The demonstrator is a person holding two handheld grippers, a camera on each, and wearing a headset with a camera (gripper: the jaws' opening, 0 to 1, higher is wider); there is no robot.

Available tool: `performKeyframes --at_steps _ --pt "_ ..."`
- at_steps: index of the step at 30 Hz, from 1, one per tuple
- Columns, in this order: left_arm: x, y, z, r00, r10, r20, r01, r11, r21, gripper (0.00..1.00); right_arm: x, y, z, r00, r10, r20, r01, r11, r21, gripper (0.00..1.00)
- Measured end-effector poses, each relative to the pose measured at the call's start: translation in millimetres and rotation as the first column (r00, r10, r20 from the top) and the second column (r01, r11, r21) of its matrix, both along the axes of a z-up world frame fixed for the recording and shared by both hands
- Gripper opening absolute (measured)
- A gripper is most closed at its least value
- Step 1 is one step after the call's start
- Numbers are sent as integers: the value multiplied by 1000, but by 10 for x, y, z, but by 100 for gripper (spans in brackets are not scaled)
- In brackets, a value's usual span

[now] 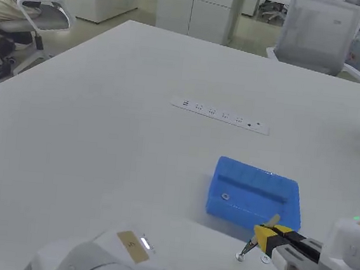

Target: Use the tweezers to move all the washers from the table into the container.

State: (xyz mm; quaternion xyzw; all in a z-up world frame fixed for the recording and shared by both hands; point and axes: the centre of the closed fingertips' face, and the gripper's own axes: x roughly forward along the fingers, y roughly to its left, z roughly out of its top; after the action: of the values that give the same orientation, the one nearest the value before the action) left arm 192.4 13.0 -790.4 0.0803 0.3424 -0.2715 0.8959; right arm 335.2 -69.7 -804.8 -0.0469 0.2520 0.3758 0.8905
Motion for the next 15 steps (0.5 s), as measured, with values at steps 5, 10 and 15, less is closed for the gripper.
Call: performKeyframes --at_steps 5,10,15 --pt "-3 4 -6 1000 -1 -1 1 1000 7 92 -1 -11 -2 1000 -4 8 4 1000 -8 1" --pt "3 -20 2 1000 -6 2 6 1000 8 92 -1 0 -15 1000 1 14 0 1000 -15 1" --pt "8 -37 15 1000 -9 7 9 1000 9 91 -40 12 -20 999 9 36 -8 1000 -24 1"
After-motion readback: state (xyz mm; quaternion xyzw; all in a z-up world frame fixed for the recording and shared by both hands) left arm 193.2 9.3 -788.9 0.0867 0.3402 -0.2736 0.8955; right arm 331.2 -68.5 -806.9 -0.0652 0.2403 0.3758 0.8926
